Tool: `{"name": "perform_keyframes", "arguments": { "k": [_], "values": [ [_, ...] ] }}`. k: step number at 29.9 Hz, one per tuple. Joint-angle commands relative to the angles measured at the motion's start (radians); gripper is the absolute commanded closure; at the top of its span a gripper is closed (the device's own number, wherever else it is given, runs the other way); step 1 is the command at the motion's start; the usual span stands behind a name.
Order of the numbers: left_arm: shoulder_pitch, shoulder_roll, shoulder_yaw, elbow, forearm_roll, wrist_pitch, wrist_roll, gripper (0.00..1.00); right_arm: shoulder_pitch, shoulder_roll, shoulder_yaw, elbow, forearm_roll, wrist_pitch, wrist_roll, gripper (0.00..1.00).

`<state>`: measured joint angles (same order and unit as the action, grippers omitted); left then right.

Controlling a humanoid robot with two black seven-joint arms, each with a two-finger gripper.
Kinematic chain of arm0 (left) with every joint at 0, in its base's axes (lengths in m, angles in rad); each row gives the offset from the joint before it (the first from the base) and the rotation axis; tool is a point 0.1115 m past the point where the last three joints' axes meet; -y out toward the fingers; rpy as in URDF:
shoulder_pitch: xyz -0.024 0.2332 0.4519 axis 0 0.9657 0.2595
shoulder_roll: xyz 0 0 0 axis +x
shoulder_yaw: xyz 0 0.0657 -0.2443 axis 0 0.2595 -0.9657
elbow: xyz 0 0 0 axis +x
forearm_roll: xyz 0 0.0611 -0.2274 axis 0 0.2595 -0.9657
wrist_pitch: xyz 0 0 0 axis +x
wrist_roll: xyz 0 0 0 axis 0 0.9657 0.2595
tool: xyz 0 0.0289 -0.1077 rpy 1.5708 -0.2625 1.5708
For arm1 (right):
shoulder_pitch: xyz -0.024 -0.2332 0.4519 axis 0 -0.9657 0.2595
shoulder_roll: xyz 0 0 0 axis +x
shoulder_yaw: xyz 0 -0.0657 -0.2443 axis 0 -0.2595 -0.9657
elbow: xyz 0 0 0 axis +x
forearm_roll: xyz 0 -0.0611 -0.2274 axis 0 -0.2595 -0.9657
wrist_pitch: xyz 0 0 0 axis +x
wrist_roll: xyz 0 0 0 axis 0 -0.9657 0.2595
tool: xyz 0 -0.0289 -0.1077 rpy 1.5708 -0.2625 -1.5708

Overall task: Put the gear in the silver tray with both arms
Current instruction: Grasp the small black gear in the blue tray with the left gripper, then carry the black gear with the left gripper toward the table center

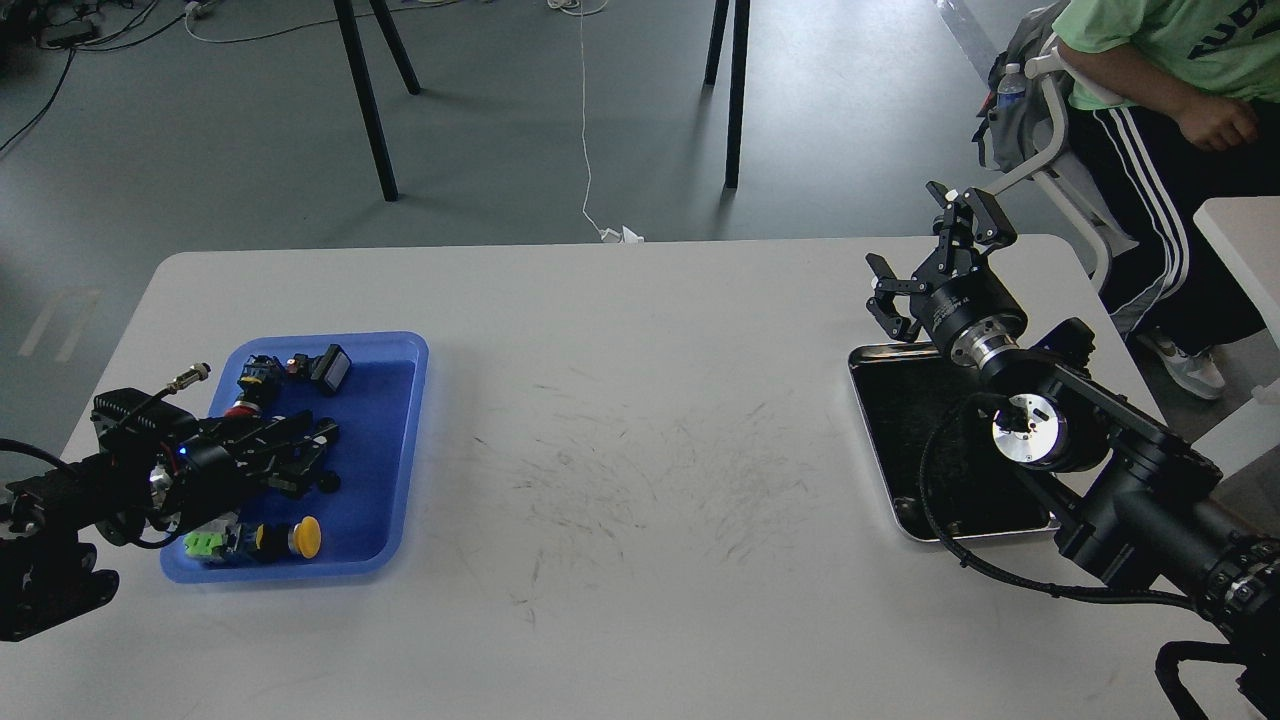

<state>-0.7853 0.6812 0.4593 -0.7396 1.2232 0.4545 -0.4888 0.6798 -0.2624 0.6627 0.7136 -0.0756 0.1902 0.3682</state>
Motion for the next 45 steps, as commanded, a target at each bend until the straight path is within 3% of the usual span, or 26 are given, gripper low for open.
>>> {"name": "perform_keyframes", "arguments": {
  "k": [1, 11, 25, 34, 41, 45],
  "values": [
    [0.003, -0.020, -0.008, -0.020, -0.010, 0.003, 0.000, 0.66, 0.000, 0.000, 0.000, 0.000, 0.000, 0.000, 0.000, 0.01],
    [-0.002, -0.022, -0.007, 0.006, -0.019, 0.003, 0.000, 0.67, -0.013, 0.002, 0.000, -0.003, -0.001, 0.000, 0.000, 0.01],
    [0.003, -0.008, -0.005, -0.009, -0.011, 0.012, 0.000, 0.84, -0.013, 0.002, 0.000, -0.002, -0.001, 0.000, 0.000, 0.01],
    [0.006, -0.006, -0.007, -0.015, -0.024, 0.029, 0.000, 0.88, -0.013, 0.000, -0.002, -0.002, -0.001, 0.000, 0.000, 0.01],
    [0.001, 0.070, -0.025, -0.093, -0.060, 0.034, 0.000, 0.89, -0.014, 0.000, 0.000, -0.003, -0.003, 0.000, 0.000, 0.01],
    [-0.006, 0.148, -0.115, -0.211, -0.065, 0.034, 0.000, 0.89, -0.013, 0.002, -0.002, -0.002, -0.003, 0.000, 0.000, 0.01]
  ]
}}
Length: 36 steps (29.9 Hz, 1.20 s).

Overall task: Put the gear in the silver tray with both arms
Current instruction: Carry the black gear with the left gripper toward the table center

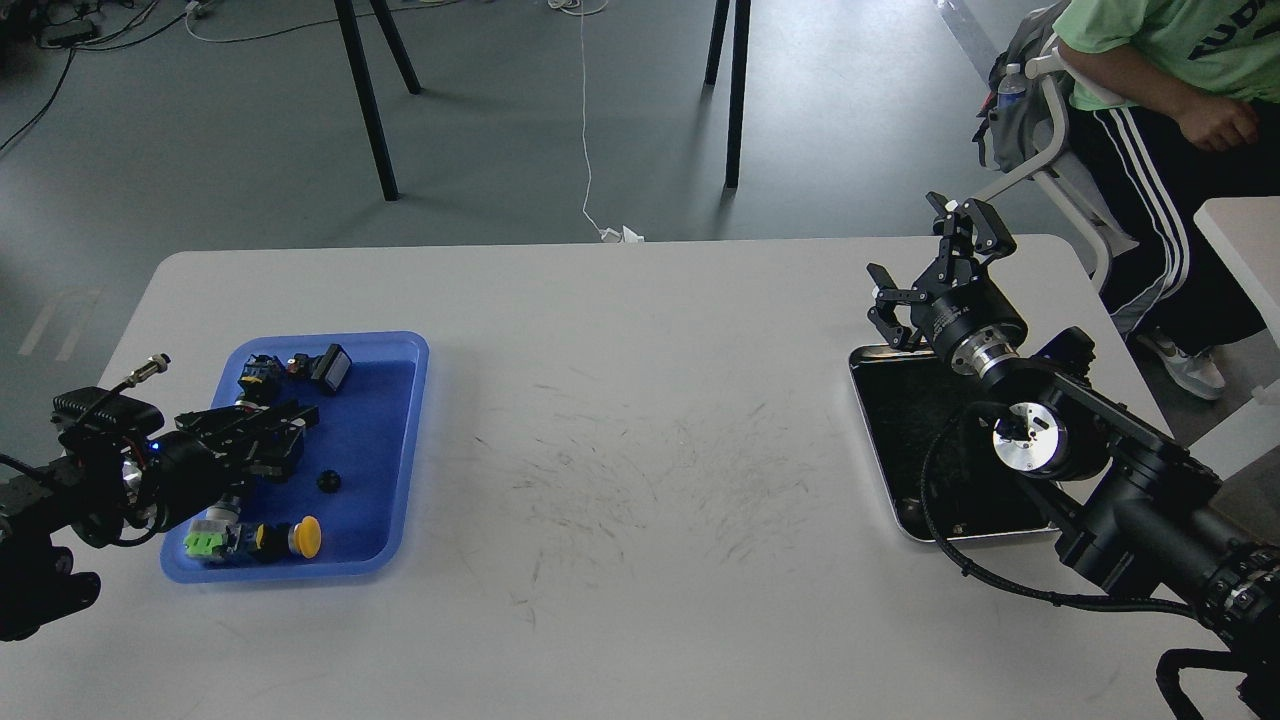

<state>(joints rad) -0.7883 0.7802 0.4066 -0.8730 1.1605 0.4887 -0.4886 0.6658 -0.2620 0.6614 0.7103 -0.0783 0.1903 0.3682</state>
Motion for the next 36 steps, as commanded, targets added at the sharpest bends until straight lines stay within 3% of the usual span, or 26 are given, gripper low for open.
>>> {"name": "perform_keyframes", "arguments": {
  "k": [1, 7, 12, 24, 36],
  "values": [
    [-0.005, 0.063, -0.086, -0.104, -0.002, 0.000, 0.000, 0.89, 0.003, 0.001, 0.000, 0.001, 0.000, 0.000, 0.000, 0.01],
    [-0.066, 0.108, -0.118, -0.237, 0.004, 0.000, 0.000, 0.89, 0.005, 0.000, -0.009, 0.005, 0.000, 0.000, -0.002, 0.01],
    [-0.136, 0.080, -0.114, -0.265, 0.018, 0.000, 0.000, 0.89, 0.012, 0.000, -0.028, 0.005, -0.001, 0.000, -0.002, 0.01],
    [-0.235, -0.257, -0.081, -0.293, 0.061, -0.006, 0.000, 0.89, 0.026, -0.011, -0.029, 0.001, 0.000, -0.006, -0.009, 0.01],
    [-0.227, -0.676, 0.046, -0.040, 0.061, -0.002, 0.000, 0.89, 0.086, -0.013, -0.028, -0.011, 0.000, -0.018, -0.015, 0.01]
  ]
}}
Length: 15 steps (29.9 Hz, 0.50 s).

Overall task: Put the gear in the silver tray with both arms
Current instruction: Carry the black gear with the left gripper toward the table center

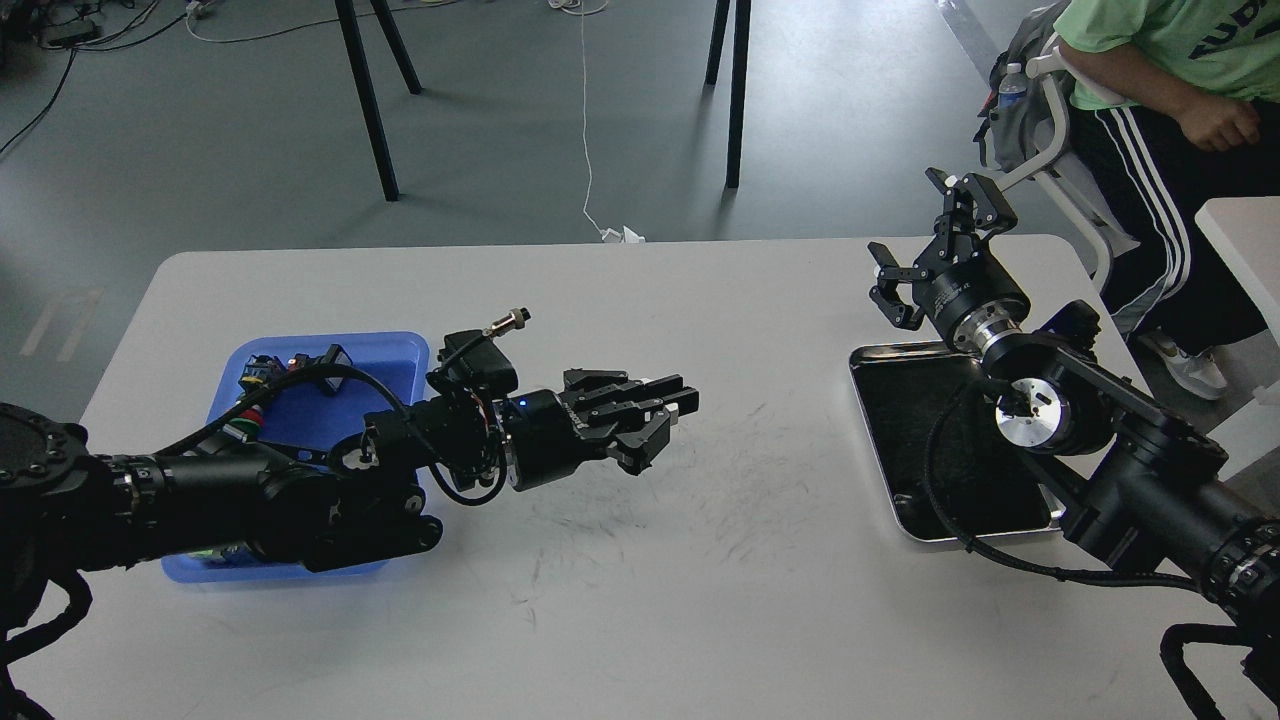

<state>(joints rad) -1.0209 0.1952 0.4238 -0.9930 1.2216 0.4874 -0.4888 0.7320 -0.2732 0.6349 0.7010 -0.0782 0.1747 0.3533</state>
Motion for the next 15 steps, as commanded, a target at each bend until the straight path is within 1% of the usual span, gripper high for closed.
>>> {"name": "perform_keyframes", "arguments": {
  "k": [1, 4, 6, 9, 15],
  "values": [
    [0.010, -0.115, 0.042, 0.114, -0.001, 0.000, 0.000, 0.89, 0.026, -0.001, -0.001, -0.001, 0.000, -0.003, -0.002, 0.01],
    [0.035, -0.195, 0.058, 0.151, -0.019, -0.001, 0.000, 0.89, 0.040, -0.011, -0.001, -0.003, 0.000, -0.004, -0.002, 0.01],
    [0.045, -0.195, 0.068, 0.177, -0.019, -0.001, 0.000, 0.88, 0.044, -0.015, -0.001, -0.005, 0.000, -0.004, -0.002, 0.01],
    [0.079, -0.195, 0.072, 0.258, -0.013, -0.003, 0.000, 0.88, 0.044, -0.017, -0.003, -0.006, 0.000, -0.004, -0.002, 0.01],
    [0.102, -0.195, 0.069, 0.303, -0.014, -0.023, 0.000, 0.87, 0.044, -0.017, -0.003, -0.006, 0.000, -0.004, -0.002, 0.01]
  ]
}}
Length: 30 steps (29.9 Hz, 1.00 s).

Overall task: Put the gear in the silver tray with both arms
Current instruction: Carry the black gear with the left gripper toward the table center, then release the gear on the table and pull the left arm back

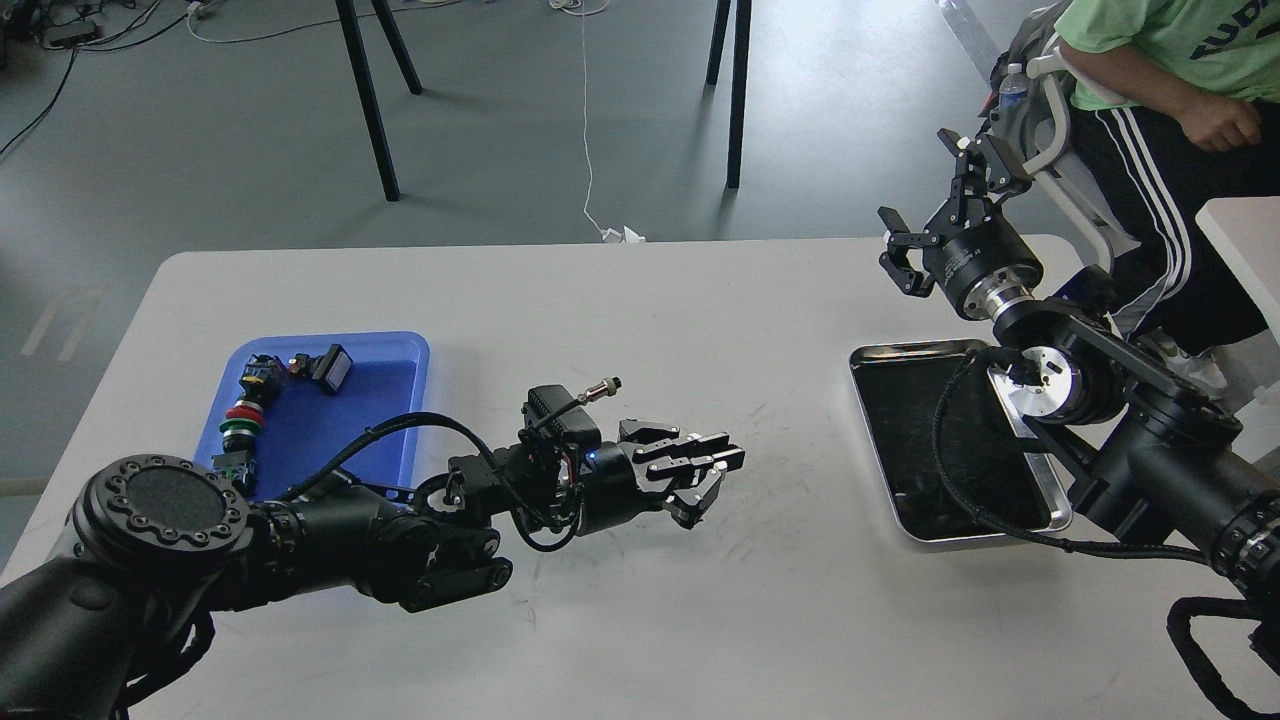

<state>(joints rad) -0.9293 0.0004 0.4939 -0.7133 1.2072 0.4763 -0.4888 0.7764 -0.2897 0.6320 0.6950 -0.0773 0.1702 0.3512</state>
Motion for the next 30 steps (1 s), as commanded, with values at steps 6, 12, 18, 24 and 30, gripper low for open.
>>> {"name": "perform_keyframes", "arguments": {
  "k": [6, 12, 18, 24, 30],
  "values": [
    [0.029, 0.000, -0.008, 0.038, -0.002, -0.015, 0.000, 0.86, -0.002, 0.000, -0.001, 0.000, -0.001, 0.000, 0.000, 0.01],
    [0.037, 0.000, -0.006, 0.032, -0.002, -0.016, 0.000, 0.81, -0.002, 0.000, -0.003, 0.000, -0.001, 0.002, 0.000, 0.01],
    [0.032, 0.000, -0.014, -0.001, -0.008, -0.022, 0.000, 0.70, -0.005, -0.002, -0.003, 0.000, -0.001, 0.002, 0.000, 0.01],
    [0.030, 0.000, -0.043, -0.021, -0.011, -0.028, 0.000, 0.51, -0.002, -0.002, -0.003, -0.002, -0.001, 0.002, 0.000, 0.01],
    [0.024, 0.000, -0.118, -0.058, -0.046, -0.088, 0.000, 0.22, -0.006, -0.002, -0.006, -0.006, -0.002, 0.002, 0.000, 0.01]
  ]
}}
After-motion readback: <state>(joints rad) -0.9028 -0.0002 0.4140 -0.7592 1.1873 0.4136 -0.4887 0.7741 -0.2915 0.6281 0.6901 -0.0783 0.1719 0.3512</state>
